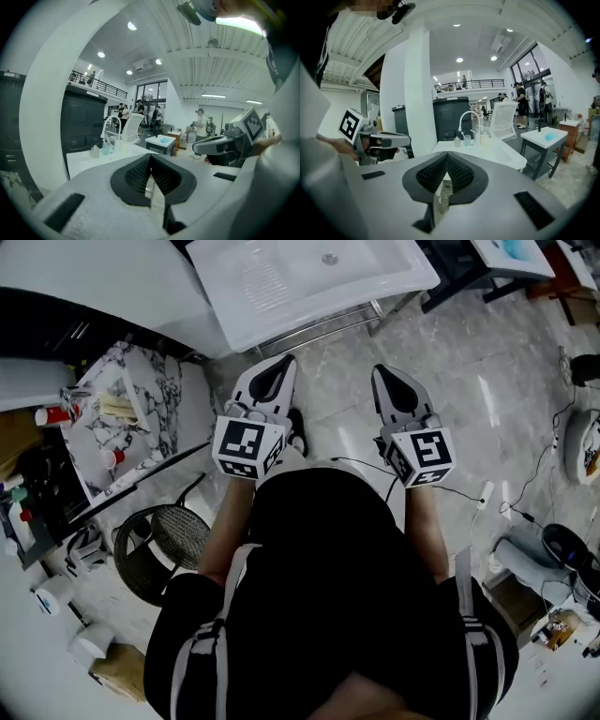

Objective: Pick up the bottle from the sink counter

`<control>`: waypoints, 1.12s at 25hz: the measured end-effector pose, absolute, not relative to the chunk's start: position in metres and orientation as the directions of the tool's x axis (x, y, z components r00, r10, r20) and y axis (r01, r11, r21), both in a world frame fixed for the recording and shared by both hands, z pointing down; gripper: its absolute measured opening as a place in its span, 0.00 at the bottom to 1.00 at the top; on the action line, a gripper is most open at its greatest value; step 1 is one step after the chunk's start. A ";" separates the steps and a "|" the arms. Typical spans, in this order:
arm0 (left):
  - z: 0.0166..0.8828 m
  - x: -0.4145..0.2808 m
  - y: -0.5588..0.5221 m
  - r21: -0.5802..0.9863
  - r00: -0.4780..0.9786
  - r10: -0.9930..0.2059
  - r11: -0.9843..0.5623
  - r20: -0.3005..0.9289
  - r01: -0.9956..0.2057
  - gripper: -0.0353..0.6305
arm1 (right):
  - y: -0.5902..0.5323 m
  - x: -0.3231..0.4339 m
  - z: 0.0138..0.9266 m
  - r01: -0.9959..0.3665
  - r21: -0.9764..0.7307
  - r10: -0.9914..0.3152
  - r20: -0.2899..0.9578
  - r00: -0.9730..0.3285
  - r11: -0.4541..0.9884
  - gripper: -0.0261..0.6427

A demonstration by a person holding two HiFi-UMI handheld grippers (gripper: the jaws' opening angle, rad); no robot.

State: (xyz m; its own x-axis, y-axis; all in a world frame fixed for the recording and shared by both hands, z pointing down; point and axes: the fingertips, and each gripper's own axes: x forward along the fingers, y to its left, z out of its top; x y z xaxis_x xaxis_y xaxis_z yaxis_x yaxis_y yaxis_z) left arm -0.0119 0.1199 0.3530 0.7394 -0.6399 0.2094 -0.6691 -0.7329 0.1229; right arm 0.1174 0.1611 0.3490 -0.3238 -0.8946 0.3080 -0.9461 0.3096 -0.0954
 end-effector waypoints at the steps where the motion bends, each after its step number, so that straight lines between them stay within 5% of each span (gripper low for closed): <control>1: 0.353 -0.015 0.110 0.121 0.743 -0.636 -0.737 0.209 -0.665 0.08 | 0.152 0.113 0.348 -0.947 -0.094 -0.896 0.308 -0.320 0.306 0.04; 28: 0.369 -0.069 0.011 0.168 0.760 -0.618 -0.743 0.200 -0.648 0.08 | 0.048 0.060 0.362 -0.959 -0.089 -0.895 0.345 -0.283 0.269 0.04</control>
